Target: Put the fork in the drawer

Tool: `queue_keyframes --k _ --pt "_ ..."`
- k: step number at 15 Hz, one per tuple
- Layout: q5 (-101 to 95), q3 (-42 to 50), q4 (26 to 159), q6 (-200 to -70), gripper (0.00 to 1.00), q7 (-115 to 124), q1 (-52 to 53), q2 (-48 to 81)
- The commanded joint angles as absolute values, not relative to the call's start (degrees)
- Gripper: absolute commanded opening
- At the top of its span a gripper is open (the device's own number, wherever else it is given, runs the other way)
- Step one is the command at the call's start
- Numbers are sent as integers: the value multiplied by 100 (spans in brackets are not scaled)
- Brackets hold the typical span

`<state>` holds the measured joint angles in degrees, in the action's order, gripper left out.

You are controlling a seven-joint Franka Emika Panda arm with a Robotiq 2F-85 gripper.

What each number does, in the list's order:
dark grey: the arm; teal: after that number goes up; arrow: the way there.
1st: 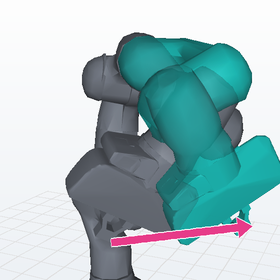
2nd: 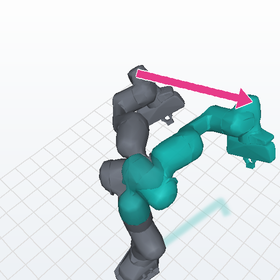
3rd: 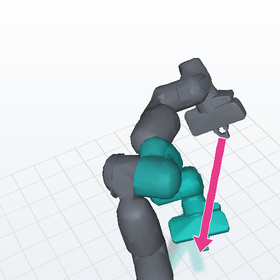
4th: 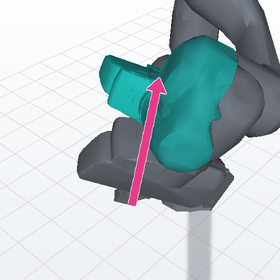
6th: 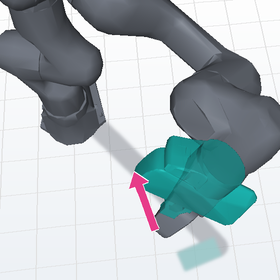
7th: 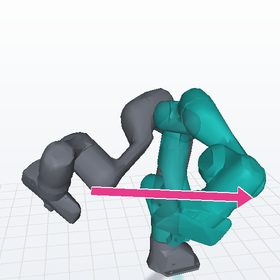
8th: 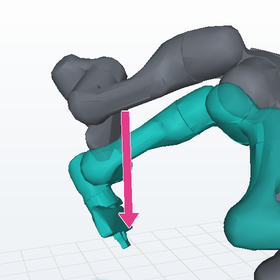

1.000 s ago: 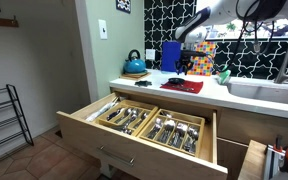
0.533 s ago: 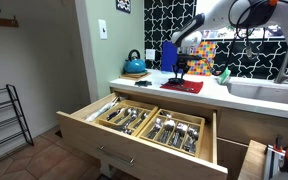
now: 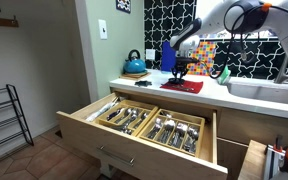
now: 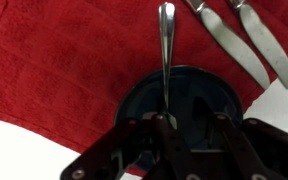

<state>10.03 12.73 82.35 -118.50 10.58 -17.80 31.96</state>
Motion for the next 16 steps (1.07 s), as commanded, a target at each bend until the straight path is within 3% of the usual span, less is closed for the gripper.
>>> queue_keyframes --k 1,8,10,12,14,16 --pt "1025 1240 8043 -11829 36 1212 -1832 3379" --pt "982 1256 7937 -11811 33 1352 -1818 3508" --pt "971 1261 7921 -11791 24 1368 -1816 3536" --pt "957 1266 7910 -11787 22 1386 -1811 3554" --pt "952 1265 7905 -11796 5 1392 -1809 3549" --pt "937 1264 7905 -11777 0 1381 -1803 3514"
